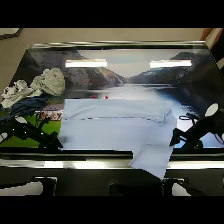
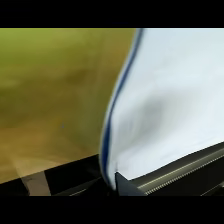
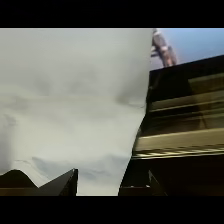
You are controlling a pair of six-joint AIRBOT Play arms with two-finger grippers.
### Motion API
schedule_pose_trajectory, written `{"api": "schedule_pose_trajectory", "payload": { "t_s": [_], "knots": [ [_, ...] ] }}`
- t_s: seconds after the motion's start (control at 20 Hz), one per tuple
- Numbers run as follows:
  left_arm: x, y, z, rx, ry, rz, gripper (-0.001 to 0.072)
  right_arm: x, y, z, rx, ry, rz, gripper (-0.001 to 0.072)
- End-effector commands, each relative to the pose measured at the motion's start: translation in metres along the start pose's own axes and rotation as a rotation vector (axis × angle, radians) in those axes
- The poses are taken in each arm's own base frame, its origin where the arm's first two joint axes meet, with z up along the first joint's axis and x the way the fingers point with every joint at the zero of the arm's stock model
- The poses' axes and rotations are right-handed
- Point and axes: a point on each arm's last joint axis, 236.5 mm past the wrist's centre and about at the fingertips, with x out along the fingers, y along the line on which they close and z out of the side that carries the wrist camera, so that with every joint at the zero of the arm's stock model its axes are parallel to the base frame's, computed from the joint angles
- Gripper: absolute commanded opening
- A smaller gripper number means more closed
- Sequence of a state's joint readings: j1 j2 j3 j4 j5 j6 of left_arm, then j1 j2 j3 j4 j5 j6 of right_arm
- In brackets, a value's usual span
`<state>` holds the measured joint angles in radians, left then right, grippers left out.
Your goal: Fold the shirts.
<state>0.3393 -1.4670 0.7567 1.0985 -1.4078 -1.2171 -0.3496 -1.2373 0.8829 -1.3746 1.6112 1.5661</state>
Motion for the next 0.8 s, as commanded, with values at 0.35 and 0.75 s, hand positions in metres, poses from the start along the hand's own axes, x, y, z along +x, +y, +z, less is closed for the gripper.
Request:
{"api": "schedule_pose_trajectory", "payload": {
  "t_s": [0.35, 0.75],
  "knots": [
    [0.002, 0.003, 0.004, 0.014, -0.018, 0.009, 0.0050, 0.077, -0.002, -0.019, 0.000, -0.053, 0.057, 0.0525],
    [-0.012, -0.003, 0.013, 0.050, -0.066, 0.016, 0.0031, 0.065, 0.011, -0.013, -0.019, -0.067, 0.100, 0.0042]
  ]
}}
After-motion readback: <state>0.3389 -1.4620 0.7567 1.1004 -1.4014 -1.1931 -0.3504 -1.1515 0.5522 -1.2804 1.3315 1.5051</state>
